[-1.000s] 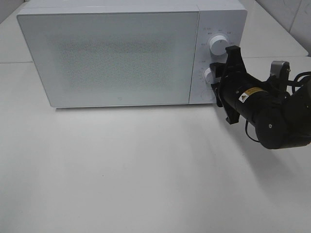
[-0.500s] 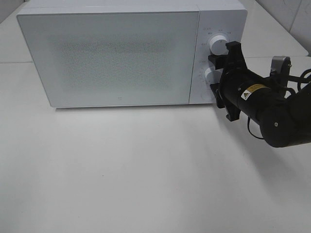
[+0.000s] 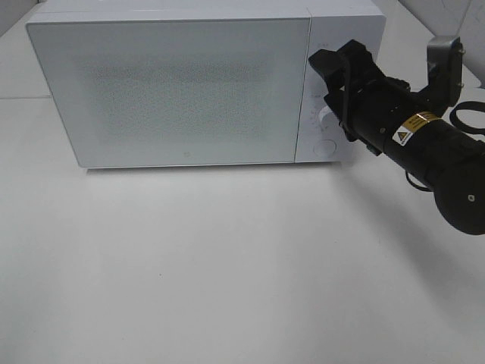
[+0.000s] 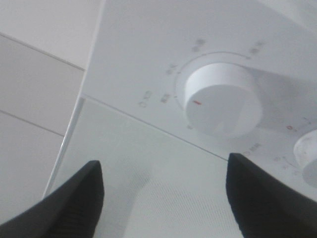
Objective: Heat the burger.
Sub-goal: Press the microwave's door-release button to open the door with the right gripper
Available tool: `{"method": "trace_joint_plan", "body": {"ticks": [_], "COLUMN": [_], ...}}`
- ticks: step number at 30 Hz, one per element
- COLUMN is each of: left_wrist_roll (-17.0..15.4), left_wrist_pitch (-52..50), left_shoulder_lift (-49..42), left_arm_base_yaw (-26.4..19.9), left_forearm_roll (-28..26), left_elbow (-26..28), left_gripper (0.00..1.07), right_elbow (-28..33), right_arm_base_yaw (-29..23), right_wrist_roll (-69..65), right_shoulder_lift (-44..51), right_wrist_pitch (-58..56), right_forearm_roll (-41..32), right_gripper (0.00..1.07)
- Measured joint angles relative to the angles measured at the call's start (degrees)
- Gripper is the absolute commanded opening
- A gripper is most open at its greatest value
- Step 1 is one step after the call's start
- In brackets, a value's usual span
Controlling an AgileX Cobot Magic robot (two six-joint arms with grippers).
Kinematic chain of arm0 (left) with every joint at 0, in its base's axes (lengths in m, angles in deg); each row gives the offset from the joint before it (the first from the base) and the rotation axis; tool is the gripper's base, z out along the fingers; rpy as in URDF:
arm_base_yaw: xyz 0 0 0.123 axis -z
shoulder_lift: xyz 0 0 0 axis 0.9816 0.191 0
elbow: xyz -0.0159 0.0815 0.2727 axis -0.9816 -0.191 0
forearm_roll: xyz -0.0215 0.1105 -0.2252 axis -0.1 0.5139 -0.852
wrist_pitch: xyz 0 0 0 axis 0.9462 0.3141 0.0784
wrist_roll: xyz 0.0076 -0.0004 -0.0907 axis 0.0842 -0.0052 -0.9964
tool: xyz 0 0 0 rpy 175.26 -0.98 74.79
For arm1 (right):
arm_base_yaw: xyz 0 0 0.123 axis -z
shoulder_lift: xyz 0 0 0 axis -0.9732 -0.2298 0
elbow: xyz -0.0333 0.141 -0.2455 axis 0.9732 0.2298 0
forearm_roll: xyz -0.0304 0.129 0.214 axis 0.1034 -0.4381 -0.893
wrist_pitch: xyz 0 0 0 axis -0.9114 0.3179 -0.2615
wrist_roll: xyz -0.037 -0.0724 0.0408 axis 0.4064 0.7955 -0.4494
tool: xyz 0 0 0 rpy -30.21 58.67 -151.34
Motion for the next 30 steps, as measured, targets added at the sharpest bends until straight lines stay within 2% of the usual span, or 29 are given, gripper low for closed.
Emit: {"method": "trace_joint_plan", "body": {"ticks": [1,3,6,7,12,14,19,20,23,25,26,27,28,29,30], "left_wrist_roll": [0.0,0.0,0.0,0.0,0.0,0.0,0.0,0.0,0.0,0.0,0.0,0.0,0.0,0.0,0.0], "left_wrist_pitch": [0.0,0.0,0.0,0.0,0.0,0.0,0.0,0.0,0.0,0.0,0.0,0.0,0.0,0.0,0.0], "left_shoulder_lift": [0.0,0.0,0.0,0.0,0.0,0.0,0.0,0.0,0.0,0.0,0.0,0.0,0.0,0.0,0.0], "left_arm_base_yaw": [0.0,0.0,0.0,0.0,0.0,0.0,0.0,0.0,0.0,0.0,0.0,0.0,0.0,0.0,0.0], "left_forearm_roll": [0.0,0.0,0.0,0.0,0.0,0.0,0.0,0.0,0.0,0.0,0.0,0.0,0.0,0.0,0.0], "left_elbow": [0.0,0.0,0.0,0.0,0.0,0.0,0.0,0.0,0.0,0.0,0.0,0.0,0.0,0.0,0.0], "left_gripper": [0.0,0.0,0.0,0.0,0.0,0.0,0.0,0.0,0.0,0.0,0.0,0.0,0.0,0.0,0.0], "right_elbow": [0.0,0.3,0.3,0.3,0.3,0.3,0.4,-0.2,-0.7,-5.3,-5.3,-8.0,-8.0,-10.7,-10.7], "right_arm_base_yaw": [0.0,0.0,0.0,0.0,0.0,0.0,0.0,0.0,0.0,0.0,0.0,0.0,0.0,0.0,0.0], "right_wrist_roll": [0.0,12.8,17.7,23.3,29.6,35.4,40.6,42.5,42.7,43.7,43.7,43.7,43.7,43.7,43.7], "right_shoulder_lift": [0.0,2.8,3.7,4.6,5.6,7.5,9.5,10.8,11.3,13.1,13.1,13.3,13.3,13.3,13.3], "right_wrist_pitch": [0.0,-3.3,-5.0,-8.0,-13.3,-22.1,-31.7,-37.9,-39.9,-56.3,-56.3,-64.9,-64.9,-72.9,-72.9], "right_forearm_roll": [0.0,3.7,5.4,8.1,12.3,16.3,18.0,18.2,18.2,18.2,18.2,18.2,18.2,18.2,18.2], "right_gripper": [0.66,0.66,0.66,0.66,0.65,0.65,0.65,0.65,0.65,0.64,0.64,0.64,0.64,0.64,0.64]}}
